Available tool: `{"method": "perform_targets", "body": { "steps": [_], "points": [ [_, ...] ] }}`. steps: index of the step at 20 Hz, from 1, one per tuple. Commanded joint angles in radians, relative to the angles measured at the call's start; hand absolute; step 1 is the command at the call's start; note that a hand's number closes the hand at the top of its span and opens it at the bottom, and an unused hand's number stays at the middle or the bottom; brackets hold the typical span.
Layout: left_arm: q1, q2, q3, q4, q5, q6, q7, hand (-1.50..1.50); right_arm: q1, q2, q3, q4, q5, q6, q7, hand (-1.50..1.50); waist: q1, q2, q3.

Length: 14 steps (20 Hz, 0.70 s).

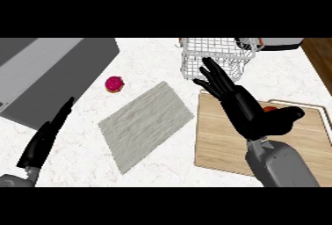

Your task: Pick the tomato from the tray and place it in the tiered basket

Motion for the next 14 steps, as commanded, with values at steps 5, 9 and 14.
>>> {"method": "perform_targets", "body": {
  "steps": [5, 9, 14],
  "points": [
    [-0.001, -0.155, 0.059, -0.061, 0.177, 0.005, 0.052, 0.0, 0.178, -0.092, -0.303, -0.109, 0.149, -0.272, -0.238, 1.5, -0.11, 0.005, 0.001],
    [0.023, -0.204, 0.07, -0.069, 0.231, 0.01, 0.055, 0.0, 0.286, -0.011, -0.575, -0.001, 0.145, -0.592, -0.232, -1.5, -0.186, 0.016, 0.005],
    [-0.017, -0.248, 0.032, -0.103, 0.262, -0.025, 0.117, 0.0, 0.548, 0.135, -0.501, -0.134, 0.279, -0.665, -0.528, -1.5, -0.047, 0.019, 0.0]
  ]
}}
